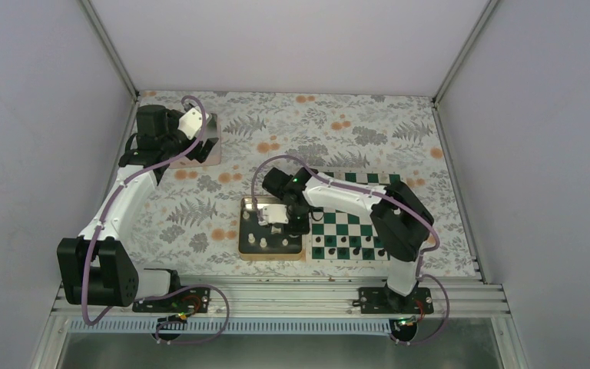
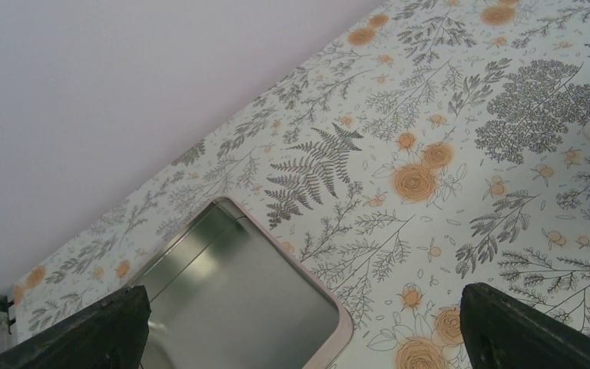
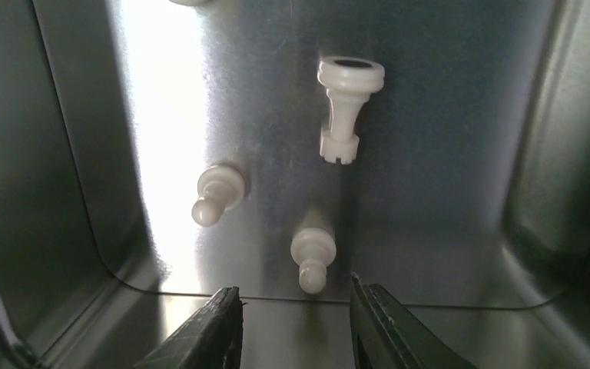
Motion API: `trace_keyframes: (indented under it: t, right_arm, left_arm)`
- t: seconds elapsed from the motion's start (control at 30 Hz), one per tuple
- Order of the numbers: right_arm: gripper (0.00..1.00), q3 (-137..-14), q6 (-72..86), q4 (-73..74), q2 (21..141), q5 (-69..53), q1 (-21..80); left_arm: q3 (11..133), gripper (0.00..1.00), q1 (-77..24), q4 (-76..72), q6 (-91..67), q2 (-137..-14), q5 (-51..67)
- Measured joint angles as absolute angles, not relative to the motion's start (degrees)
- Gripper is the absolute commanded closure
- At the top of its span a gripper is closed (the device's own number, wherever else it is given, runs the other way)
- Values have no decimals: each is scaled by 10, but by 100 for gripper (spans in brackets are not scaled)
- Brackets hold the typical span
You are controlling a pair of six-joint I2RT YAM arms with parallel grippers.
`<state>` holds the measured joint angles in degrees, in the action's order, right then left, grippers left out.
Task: Set up the chess pieces on the board
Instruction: Pick up the chess piece from the storage box.
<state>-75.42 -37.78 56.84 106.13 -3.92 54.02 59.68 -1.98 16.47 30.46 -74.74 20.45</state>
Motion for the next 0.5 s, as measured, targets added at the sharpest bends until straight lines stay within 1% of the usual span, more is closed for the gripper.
trace_keyframes:
  t: [0.23, 0.5]
  right_arm:
    - [61, -751, -374, 542, 1065, -38, 548]
    - [66, -751, -374, 534, 1091, -37, 548]
  left_arm:
    - [597, 0, -20, 164, 305, -747, 204]
    - [597, 0, -20, 164, 305, -747, 204]
